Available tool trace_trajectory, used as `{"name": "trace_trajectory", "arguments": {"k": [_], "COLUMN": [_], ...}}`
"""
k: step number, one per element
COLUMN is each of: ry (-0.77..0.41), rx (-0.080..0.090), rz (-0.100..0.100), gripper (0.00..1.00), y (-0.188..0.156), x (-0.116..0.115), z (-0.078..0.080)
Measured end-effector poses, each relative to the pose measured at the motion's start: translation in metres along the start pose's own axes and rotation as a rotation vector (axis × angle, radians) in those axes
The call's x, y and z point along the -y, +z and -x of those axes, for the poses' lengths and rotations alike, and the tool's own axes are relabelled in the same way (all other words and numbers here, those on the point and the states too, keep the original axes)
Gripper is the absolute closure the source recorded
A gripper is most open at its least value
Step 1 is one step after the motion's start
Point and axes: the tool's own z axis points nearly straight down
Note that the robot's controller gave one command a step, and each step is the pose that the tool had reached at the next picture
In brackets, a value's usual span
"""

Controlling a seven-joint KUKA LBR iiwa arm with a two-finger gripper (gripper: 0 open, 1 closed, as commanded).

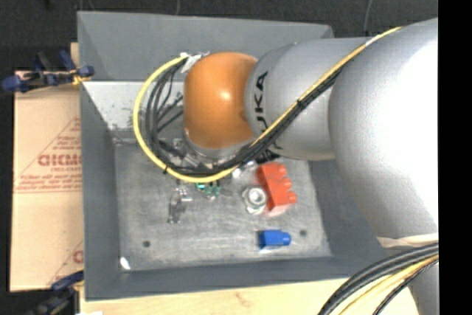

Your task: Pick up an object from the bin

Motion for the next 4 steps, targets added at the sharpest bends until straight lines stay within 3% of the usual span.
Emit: {"name": "trace_trajectory", "arguments": {"k": [1,2,3,4], "ry": [-0.295,-0.303,-0.139,-0.1], "rx": [0.009,0.018,0.013,0.021], "rz": [-0.003,0.001,-0.002,0.0], "gripper": [0.0,0.0,0.0,0.0], "y": [0.037,0.053,0.047,0.053], "x": [0.043,0.103,0.141,0.216], "z": [0.032,0.033,0.048,0.074]}}
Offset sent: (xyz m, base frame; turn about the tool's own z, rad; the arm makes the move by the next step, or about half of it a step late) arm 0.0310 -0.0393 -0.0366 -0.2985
